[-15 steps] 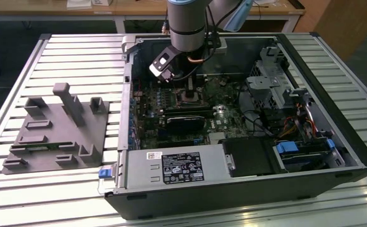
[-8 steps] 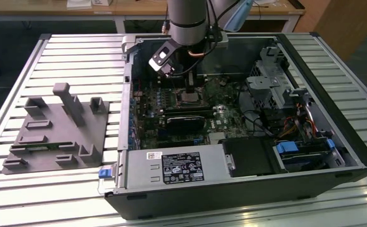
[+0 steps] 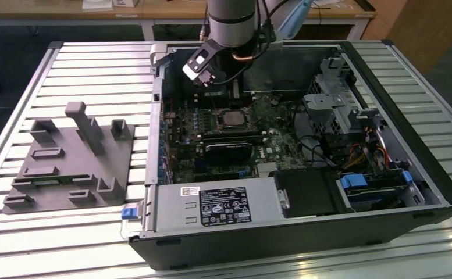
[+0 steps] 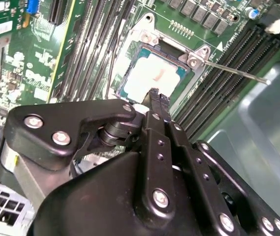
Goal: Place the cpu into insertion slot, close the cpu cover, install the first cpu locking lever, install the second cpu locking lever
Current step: 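Place the cpu into insertion slot, then close the cpu cover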
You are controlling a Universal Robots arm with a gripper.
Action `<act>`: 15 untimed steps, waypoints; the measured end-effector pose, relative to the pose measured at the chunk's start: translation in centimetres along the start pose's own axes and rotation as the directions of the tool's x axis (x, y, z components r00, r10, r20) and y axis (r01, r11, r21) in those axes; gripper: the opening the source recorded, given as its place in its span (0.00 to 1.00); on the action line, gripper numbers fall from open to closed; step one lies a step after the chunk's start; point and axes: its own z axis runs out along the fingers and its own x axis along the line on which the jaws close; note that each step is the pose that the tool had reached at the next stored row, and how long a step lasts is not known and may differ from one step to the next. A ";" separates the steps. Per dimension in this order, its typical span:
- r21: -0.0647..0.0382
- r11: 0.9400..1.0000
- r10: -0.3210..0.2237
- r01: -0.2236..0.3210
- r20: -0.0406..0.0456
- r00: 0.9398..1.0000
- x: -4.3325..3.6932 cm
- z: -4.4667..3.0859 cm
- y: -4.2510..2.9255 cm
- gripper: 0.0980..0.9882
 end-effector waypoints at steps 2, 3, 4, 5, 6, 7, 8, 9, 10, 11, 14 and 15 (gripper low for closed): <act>-0.002 1.000 0.000 0.000 0.000 1.000 0.01 -0.46 0.05 0.01; -0.003 1.000 0.000 0.000 0.000 1.000 0.01 -0.74 0.08 0.01; -0.004 1.000 0.000 0.000 0.000 1.000 0.02 -0.97 0.11 0.01; -0.005 1.000 0.000 0.000 0.000 1.000 0.02 -1.18 0.13 0.01; -0.005 1.000 0.000 0.000 0.000 1.000 0.03 -1.37 0.15 0.01; -0.006 1.000 0.000 0.000 0.000 1.000 0.03 -1.53 0.17 0.01; -0.006 1.000 0.000 0.000 0.000 1.000 0.03 -1.64 0.18 0.01; -0.006 1.000 0.000 0.000 0.000 1.000 0.03 -1.67 0.18 0.01; -0.006 1.000 0.000 0.000 -0.001 1.000 0.03 -1.67 0.18 0.01; -0.006 1.000 0.000 0.000 -0.001 1.000 0.03 -1.66 0.18 0.01; -0.006 1.000 0.000 0.000 0.000 1.000 0.03 -1.75 0.19 0.01; -0.006 1.000 0.000 0.000 0.000 1.000 0.03 -1.75 0.19 0.01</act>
